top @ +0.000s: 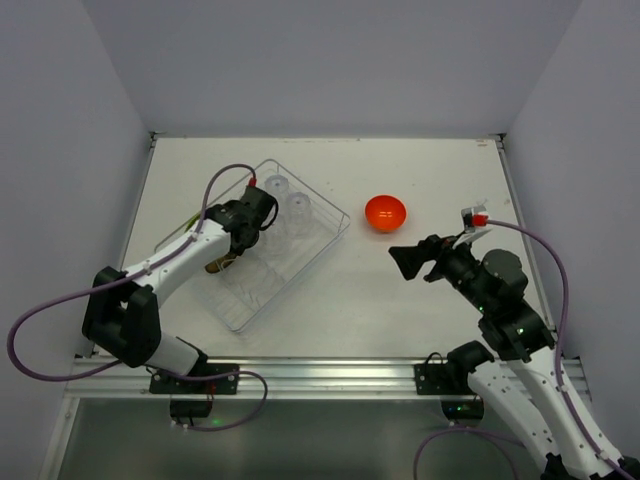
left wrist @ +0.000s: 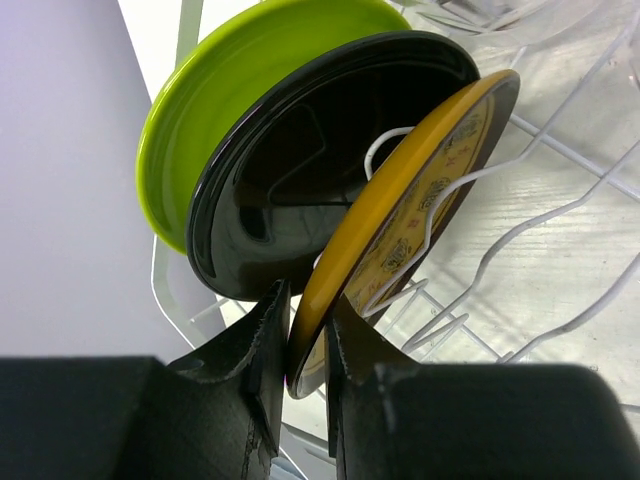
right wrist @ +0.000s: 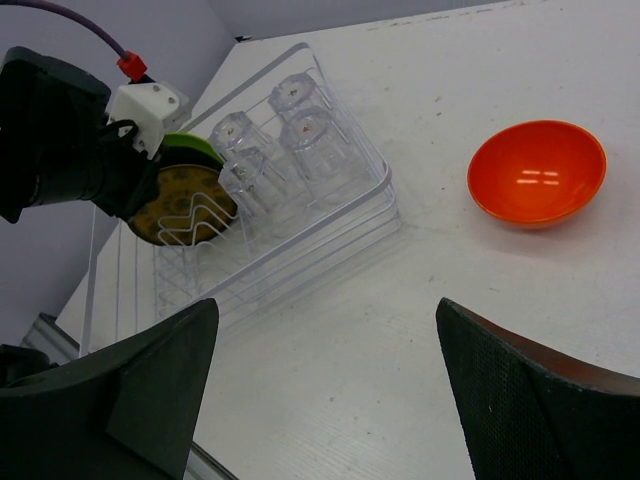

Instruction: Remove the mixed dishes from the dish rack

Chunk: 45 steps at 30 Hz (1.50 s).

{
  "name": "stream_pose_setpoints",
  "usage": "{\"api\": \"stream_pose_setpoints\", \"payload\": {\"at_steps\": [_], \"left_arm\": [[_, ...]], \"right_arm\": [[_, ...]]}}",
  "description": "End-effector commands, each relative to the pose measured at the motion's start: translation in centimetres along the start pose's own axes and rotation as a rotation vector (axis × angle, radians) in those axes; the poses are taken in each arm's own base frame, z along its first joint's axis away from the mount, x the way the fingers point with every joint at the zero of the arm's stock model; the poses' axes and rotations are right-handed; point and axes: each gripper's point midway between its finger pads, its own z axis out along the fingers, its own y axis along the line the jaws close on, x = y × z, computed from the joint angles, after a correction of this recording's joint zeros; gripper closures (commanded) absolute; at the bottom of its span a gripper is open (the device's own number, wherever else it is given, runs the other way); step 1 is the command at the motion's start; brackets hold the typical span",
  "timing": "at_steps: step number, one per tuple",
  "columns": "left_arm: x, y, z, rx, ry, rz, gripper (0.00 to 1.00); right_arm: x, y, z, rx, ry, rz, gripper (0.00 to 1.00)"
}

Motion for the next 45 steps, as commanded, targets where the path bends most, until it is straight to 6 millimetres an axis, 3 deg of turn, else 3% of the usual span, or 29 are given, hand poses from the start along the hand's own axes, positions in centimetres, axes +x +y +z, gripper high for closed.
{"api": "stream_pose_setpoints", "payload": {"at_steps": [1, 23, 37, 41, 42, 44, 45], "left_arm": [[-2.3, 1.6, -0.9, -0.09, -0.085, -0.052, 1.0], [-2.9, 4.3, -6.4, -0.048, -0.138, -0.129, 1.0], [-4.7, 6.6, -12.2, 0.097, -0.308, -0.287, 1.0], [-7.0, 6.0, -15.7, 0.279, -0.464, -0.409, 1.0], [-8.4, 5.9, -17.0, 0.339, -0.532, -0.483, 1.0], [-9.1, 3.8, -19.4, 0.529, -0.623, -0.522, 1.0], [-10.8, 3.5, -21.1, 0.617, -0.713, -0.592, 1.0]], "right_arm": [[-0.7, 0.0, -0.2, -0.004, -0.042, -0.022, 0.09], [-1.5, -0.2, -0.5, 0.016, -0.076, -0.023, 0.08], [-2.1, 0.3, -0.5, -0.012, -0.114, -0.02, 0.08], [-2.0, 1.8, -0.6, -0.102, -0.123, -0.008, 0.08], [-2.3, 2.6, -0.6, -0.141, -0.132, -0.002, 0.08], [-1.9, 3.7, -0.4, -0.207, -0.11, 0.014, 0.08], [-1.7, 5.0, -0.5, -0.285, -0.095, 0.03, 0.08]]}}
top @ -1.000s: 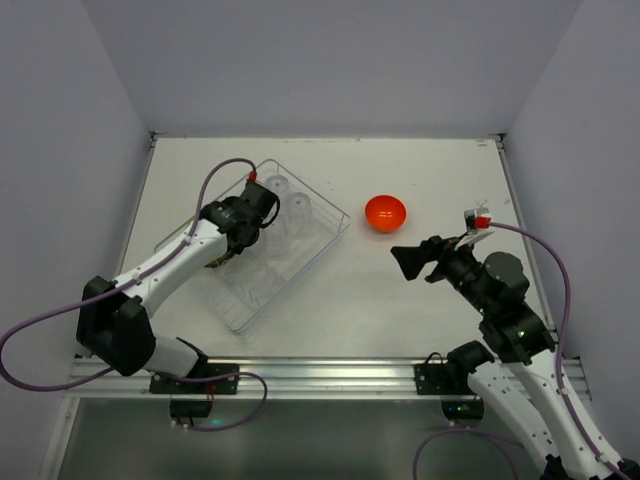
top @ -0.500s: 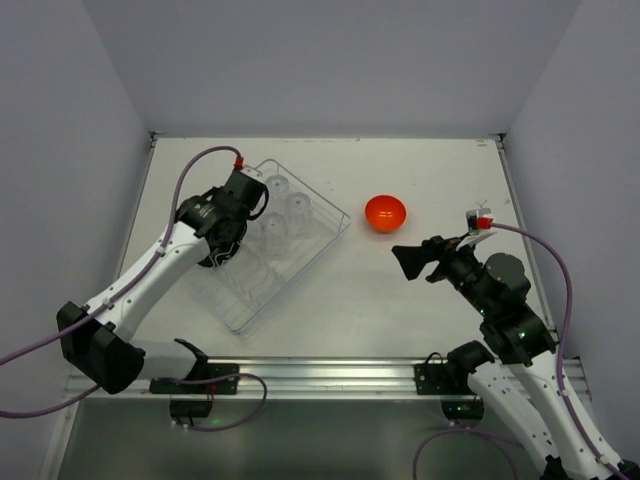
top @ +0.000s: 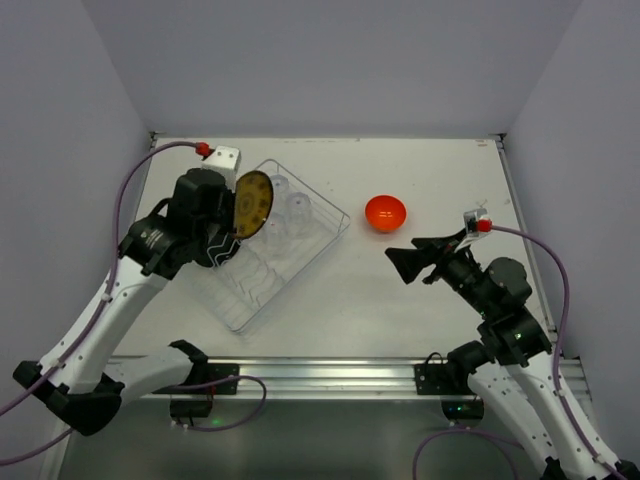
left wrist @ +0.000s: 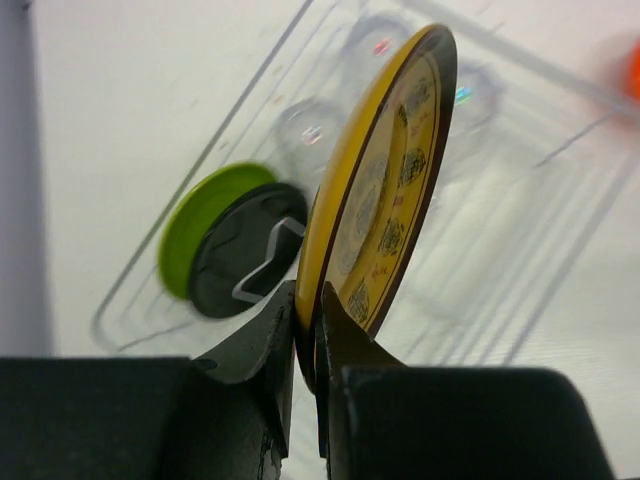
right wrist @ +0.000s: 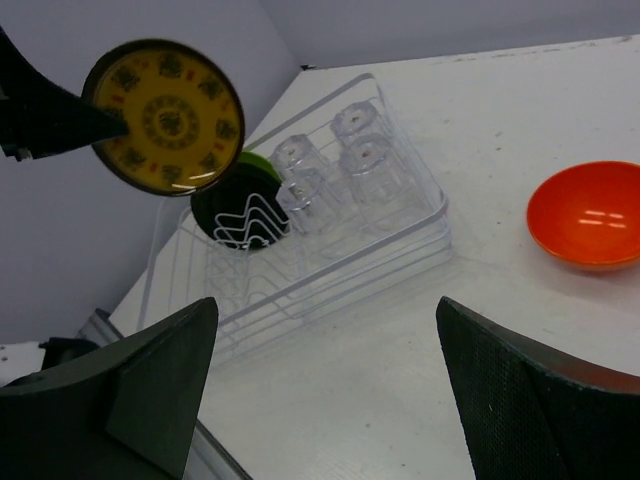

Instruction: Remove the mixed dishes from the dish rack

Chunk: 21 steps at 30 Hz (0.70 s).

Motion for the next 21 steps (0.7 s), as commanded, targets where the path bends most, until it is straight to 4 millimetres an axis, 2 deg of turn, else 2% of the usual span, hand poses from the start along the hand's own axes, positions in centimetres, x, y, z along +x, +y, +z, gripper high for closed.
{"api": "stream_pose_setpoints", "payload": {"at_steps": [1, 2, 3, 4, 6, 8, 9, 10, 11, 12, 13, 14, 15, 16, 21], "left_arm": [[-5.8, -6.2, -3.5, 0.39, -0.27, -0.248, 1.0], [-6.0, -7.9, -5.0, 0.518, -0.301, -0.275, 1.0], [-5.8, -9.5, -4.6, 0.599, -0.312, -0.343, 1.0], [-5.5, -11.1, -5.4, 0.704, -0.306, -0.369, 1.0], [-4.3, -13.5, -4.4, 0.822, -0.274, -0.499, 1.0], [-2.6, -15.4, -4.0, 0.928, -0.233, -0.573, 1.0], [-3.5, -15.9, -4.4, 0.984, -0.266, -0.644, 1.0], [-1.3, -16.6, -2.9, 0.982, -0.212, -0.669, 1.0], [-0.6, -16.9, -2.3, 0.983, -0.192, -0.688, 1.0], [-0.8, -17.1, -2.4, 1.005, -0.197, -0.73, 1.0], [1.2, -17.7, -1.6, 1.012, -0.155, -0.745, 1.0], [0.8, -17.8, -2.0, 1.048, -0.173, -0.779, 1.0], [1.5, -18.1, -1.8, 1.055, -0.155, -0.791, 1.0], [2.8, -18.3, -1.2, 1.052, -0.122, -0.802, 1.0], [4.5, -19.0, -1.3, 1.097, -0.083, -0.819, 1.0]], "right_arm": [[-0.8, 4.1, 0.4, -0.225, -0.011, 0.036, 0.08], [-0.2, 4.4, 0.9, -0.247, 0.018, 0.057, 0.06], [-0.6, 5.0, 1.0, -0.274, 0.017, 0.087, 0.03], [-0.3, 5.5, 1.1, -0.305, 0.038, 0.099, 0.01], [0.2, 5.9, 2.0, -0.334, 0.069, 0.142, 0.01], [0.8, 6.0, 2.6, -0.347, 0.1, 0.16, 0.05], [1.2, 5.8, 3.1, -0.338, 0.123, 0.161, 0.07], [1.5, 5.7, 3.3, -0.326, 0.138, 0.161, 0.09], [1.2, 5.7, 3.6, -0.308, 0.134, 0.156, 0.1], [1.7, 5.2, 3.9, -0.278, 0.158, 0.152, 0.1], [2.2, 4.5, 4.5, -0.231, 0.17, 0.157, 0.11], [2.1, 4.3, 4.9, -0.211, 0.176, 0.155, 0.12], [3.4, 3.5, 5.4, -0.172, 0.229, 0.154, 0.14], [4.0, 3.2, 5.7, -0.143, 0.247, 0.146, 0.16], [5.2, 2.1, 6.8, -0.068, 0.328, 0.093, 0.21]]}}
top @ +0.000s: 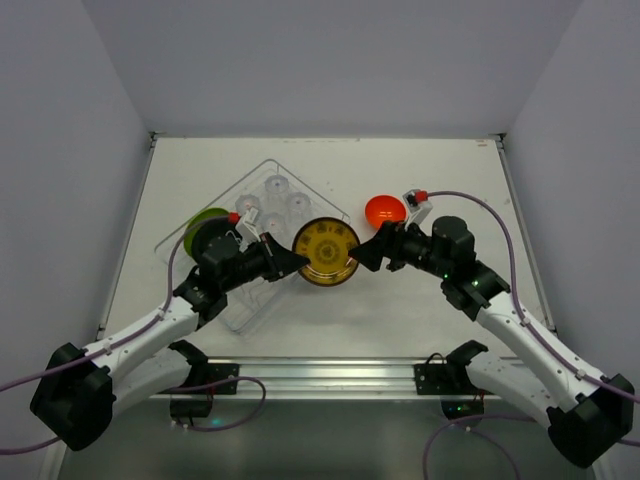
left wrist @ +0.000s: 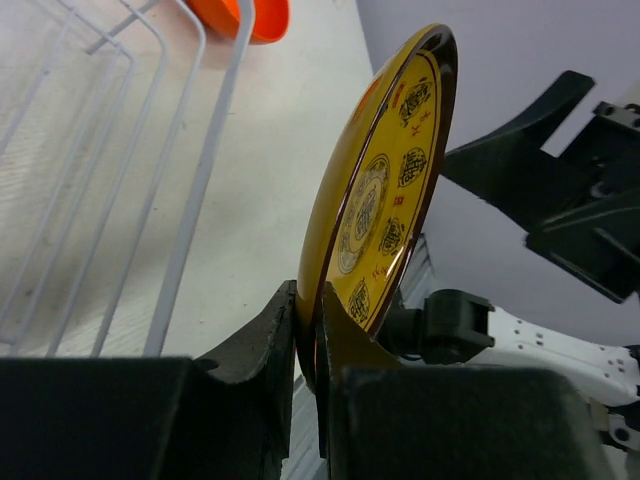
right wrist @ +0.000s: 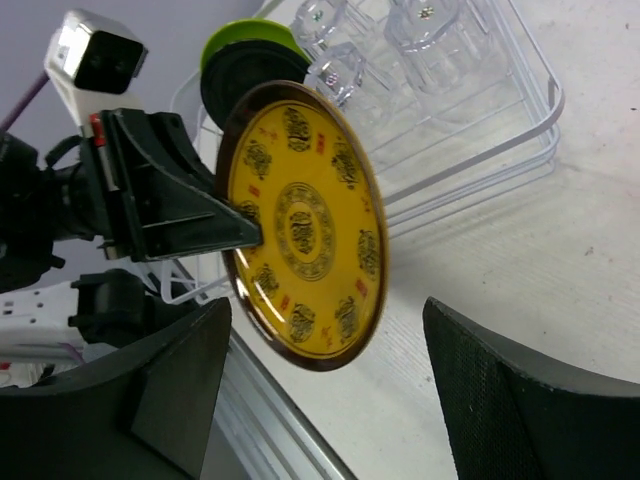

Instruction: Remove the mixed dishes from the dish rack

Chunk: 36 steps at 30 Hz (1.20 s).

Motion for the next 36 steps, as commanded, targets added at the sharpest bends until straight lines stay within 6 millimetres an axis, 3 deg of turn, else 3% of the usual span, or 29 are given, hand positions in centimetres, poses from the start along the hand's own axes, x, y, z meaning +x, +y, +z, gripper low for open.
{"api": "stream_pose_setpoints", "payload": {"at_steps": [1, 4, 6, 14, 18, 24, 25, 29, 30, 31, 32, 33, 34, 35, 36], "left_arm": [[-1.2, -4.9, -0.6, 0.214, -0.046, -0.005, 1.0], [-0.6, -4.7, -0.8, 0.225, -0.027, -0.012, 1.0], [-0.1, -4.4, -0.8, 0.217, -0.01, -0.008, 1.0], [1.4, -3.6, -0.4, 0.185, 0.042, 0.0, 1.0], [1.7, -3.8, -0.3, 0.192, 0.059, 0.006, 1.0], [1.9, -4.0, -0.1, 0.188, 0.081, 0.031, 1.0], [1.8, -4.0, -0.1, 0.191, 0.079, 0.039, 1.0], [1.1, -4.5, -0.2, 0.185, 0.055, 0.075, 1.0], [0.7, -4.6, -0.3, 0.175, 0.039, 0.084, 0.93], [0.7, -4.1, -0.3, 0.147, 0.043, 0.098, 0.79], [0.0, -4.8, -0.5, 0.15, 0.026, 0.115, 0.62], [-0.4, -4.7, -0.5, 0.13, 0.007, 0.124, 0.36], [-0.5, -4.4, -0.6, 0.107, 0.01, 0.146, 0.18], [-1.1, -5.3, -0.9, 0.122, -0.009, 0.164, 0.0], [-1.3, -5.6, -1.0, 0.127, -0.013, 0.175, 0.0]], "right_arm": [[-1.1, -0.3, 0.1, 0.052, -0.007, -0.06, 0.22], [-1.0, 0.2, 0.2, 0.01, 0.003, -0.098, 0.27], [-0.9, 0.4, 0.3, -0.007, 0.01, -0.115, 0.36], [-0.5, 0.9, 0.7, -0.059, 0.015, -0.127, 0.43], [-0.4, 1.0, 1.0, -0.075, 0.017, -0.129, 0.56], [-0.7, 1.1, 0.8, -0.076, -0.009, -0.127, 0.96], [-0.8, 1.1, 0.7, -0.071, -0.015, -0.128, 1.0], [-1.1, 0.8, 0.3, -0.047, -0.044, -0.117, 1.0], [-1.4, 0.5, 0.2, -0.029, -0.059, -0.115, 1.0], [-1.4, 0.5, -0.1, -0.022, -0.071, -0.106, 1.0], [-1.5, 0.4, -0.3, -0.013, -0.082, -0.099, 1.0], [-1.8, 0.1, -0.5, 0.008, -0.102, -0.092, 1.0], [-1.8, -0.2, -0.7, 0.024, -0.106, -0.073, 1.0], [-2.1, -0.2, -1.1, 0.03, -0.127, -0.067, 1.0], [-2.7, -0.6, -1.4, 0.059, -0.152, -0.058, 1.0]]}}
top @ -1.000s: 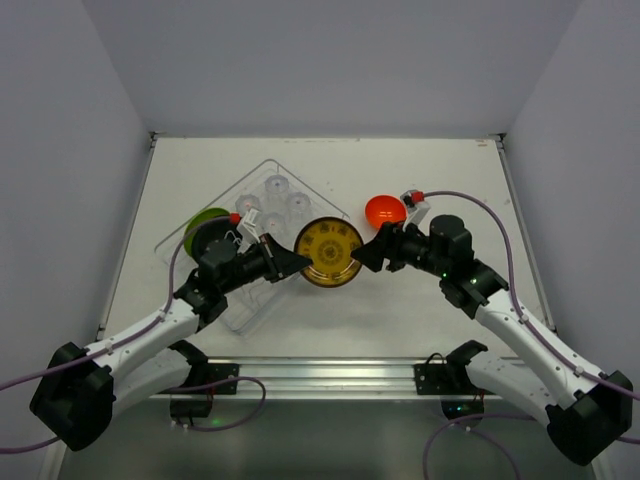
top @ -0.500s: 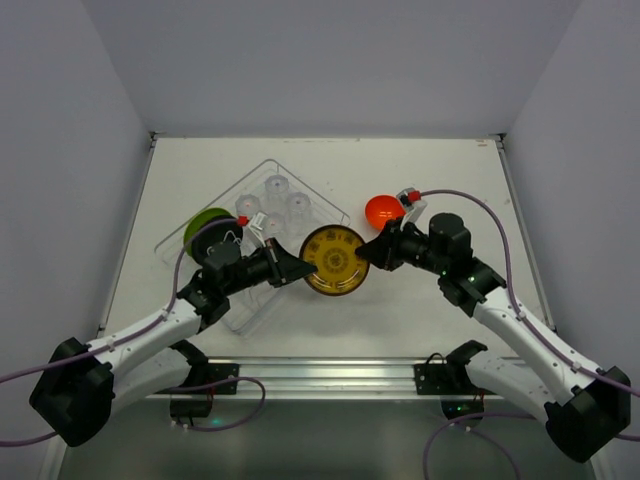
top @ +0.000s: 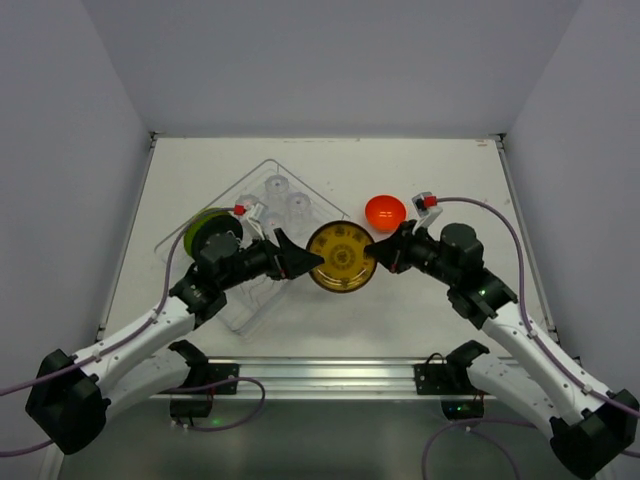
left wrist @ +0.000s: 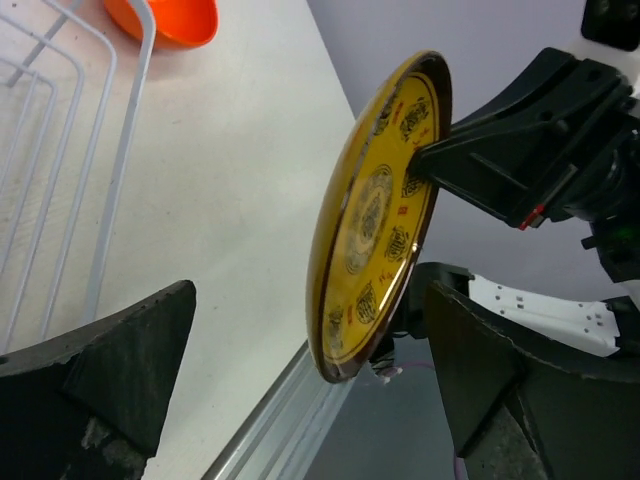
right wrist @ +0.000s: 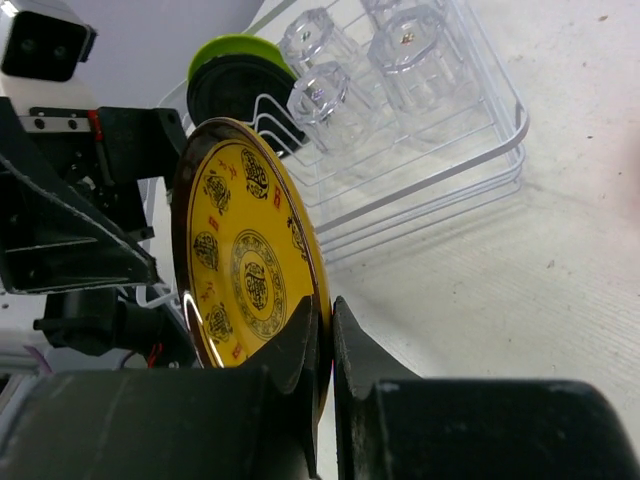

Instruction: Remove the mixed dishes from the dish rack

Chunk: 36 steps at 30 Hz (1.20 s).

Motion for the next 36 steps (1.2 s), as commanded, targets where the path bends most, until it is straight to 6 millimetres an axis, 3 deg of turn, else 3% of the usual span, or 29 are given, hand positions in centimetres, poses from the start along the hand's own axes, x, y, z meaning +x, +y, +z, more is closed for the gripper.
{"api": "stream_pose_setpoints", "payload": {"at_steps": [1, 3, 6, 9, 11, 17, 22, 25, 26, 28, 29, 33, 36], "left_arm": [[-2.2, -2.1, -0.7, 0.006, -0.049, 0.109, 0.0], [-3.5, -2.7, -1.1, -0.017, -0.086, 0.138, 0.0], [-4.4, -0.5, -2.8, -0.21, -0.105, 0.165, 0.0], [-7.1, 0.8, -5.1, -0.381, -0.207, 0.221, 0.0], [-8.0, 0.6, -6.7, -0.436, -0.231, 0.259, 0.0], [-9.1, 0.1, -9.8, -0.508, -0.26, 0.339, 0.0], [-8.8, 0.9, -11.5, -0.573, -0.238, 0.397, 0.0], [-8.5, 0.6, -11.9, -0.558, -0.226, 0.423, 0.0], [-8.5, 0.3, -12.1, -0.546, -0.228, 0.428, 0.0], [-8.4, 0.2, -12.5, -0.543, -0.231, 0.436, 0.0], [-8.4, 0.2, -12.6, -0.543, -0.233, 0.438, 0.0], [-8.5, 0.5, -13.1, -0.56, -0.249, 0.445, 0.0], [-8.5, 0.5, -13.2, -0.557, -0.263, 0.442, 0.0]], "right_arm": [[-2.4, -0.6, -1.1, 0.068, -0.118, 0.039, 1.0], [-3.0, -1.8, -1.7, 0.135, -0.15, 0.052, 1.0], [-3.9, -4.8, -2.8, 0.295, -0.195, 0.092, 1.0], [-4.6, -8.1, -4.0, 0.42, -0.244, 0.161, 1.0], [-4.6, -10.6, -4.9, 0.5, -0.292, 0.254, 1.0], [-6.6, -21.7, -11.4, 0.772, -0.59, 0.544, 1.0], [-5.2, -29.4, -13.8, 0.978, -0.747, 0.77, 1.0], [-5.3, -32.0, -13.8, 1.019, -0.823, 0.803, 1.0], [-4.1, -33.4, -13.2, 1.054, -0.789, 0.833, 1.0], [-4.5, -34.3, -12.4, 1.05, -0.757, 0.816, 1.0], [-3.3, -35.2, -11.7, 1.067, -0.713, 0.857, 1.0], [-4.2, -35.8, -10.8, 1.047, -0.676, 0.875, 1.0], [-3.0, -36.2, -10.5, 1.1, -0.581, 0.91, 1.0]]}}
